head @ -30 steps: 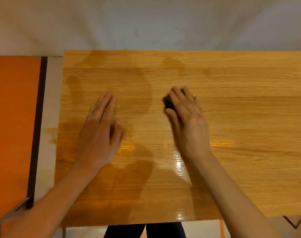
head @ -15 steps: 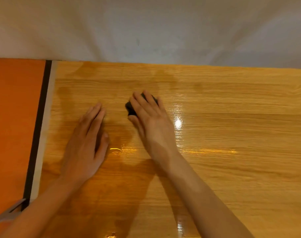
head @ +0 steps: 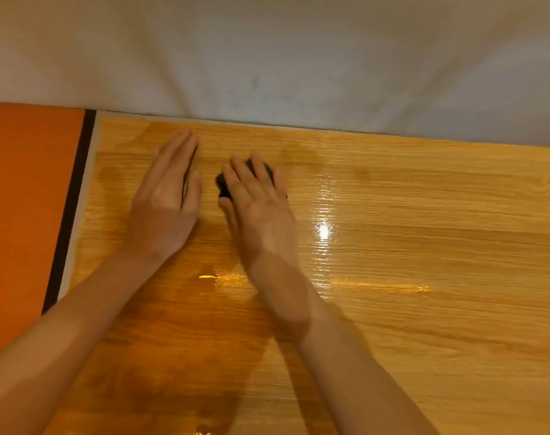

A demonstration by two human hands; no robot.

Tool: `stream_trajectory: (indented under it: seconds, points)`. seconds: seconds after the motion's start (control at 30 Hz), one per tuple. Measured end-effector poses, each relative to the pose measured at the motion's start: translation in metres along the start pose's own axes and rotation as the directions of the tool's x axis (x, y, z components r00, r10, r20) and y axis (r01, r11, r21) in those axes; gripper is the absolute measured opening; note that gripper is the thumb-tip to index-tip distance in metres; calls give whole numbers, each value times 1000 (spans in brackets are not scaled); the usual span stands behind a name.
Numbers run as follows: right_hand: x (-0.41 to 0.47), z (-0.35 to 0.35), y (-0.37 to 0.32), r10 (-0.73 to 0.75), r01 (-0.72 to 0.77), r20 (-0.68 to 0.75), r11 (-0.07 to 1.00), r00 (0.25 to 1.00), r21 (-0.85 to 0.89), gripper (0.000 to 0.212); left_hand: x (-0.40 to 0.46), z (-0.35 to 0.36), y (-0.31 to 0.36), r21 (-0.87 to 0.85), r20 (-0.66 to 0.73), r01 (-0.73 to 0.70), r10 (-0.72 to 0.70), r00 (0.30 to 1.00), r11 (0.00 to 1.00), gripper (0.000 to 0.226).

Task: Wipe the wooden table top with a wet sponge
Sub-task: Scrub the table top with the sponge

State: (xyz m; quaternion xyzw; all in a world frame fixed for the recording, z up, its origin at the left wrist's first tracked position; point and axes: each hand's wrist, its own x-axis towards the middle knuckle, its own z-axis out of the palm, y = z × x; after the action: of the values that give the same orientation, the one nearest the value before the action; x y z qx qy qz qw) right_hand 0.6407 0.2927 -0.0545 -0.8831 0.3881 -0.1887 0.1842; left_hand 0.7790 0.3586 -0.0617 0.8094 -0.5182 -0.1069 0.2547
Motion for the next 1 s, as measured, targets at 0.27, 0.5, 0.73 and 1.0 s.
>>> stream_trajectory:
  seconds: [0.27, 0.5, 0.73, 1.0]
  points:
    - [-77, -106, 110, 184, -190, 146, 981, 972, 34, 46, 4, 3, 3, 65, 22, 4, -5, 1000, 998, 50]
    - [22, -79, 126, 202, -203, 80, 979, 976, 9, 44, 9, -1, 10, 80, 54, 68, -73, 996, 994, 50]
    - [-41, -69, 80, 213, -214, 65, 977, 975, 9, 43, 7, -1, 6, 96, 50, 37, -41, 998, 995, 55]
    - [50, -42, 80, 182, -183, 54, 983, 982, 2, 42, 7, 0, 5, 109, 40, 31, -36, 999, 994, 53]
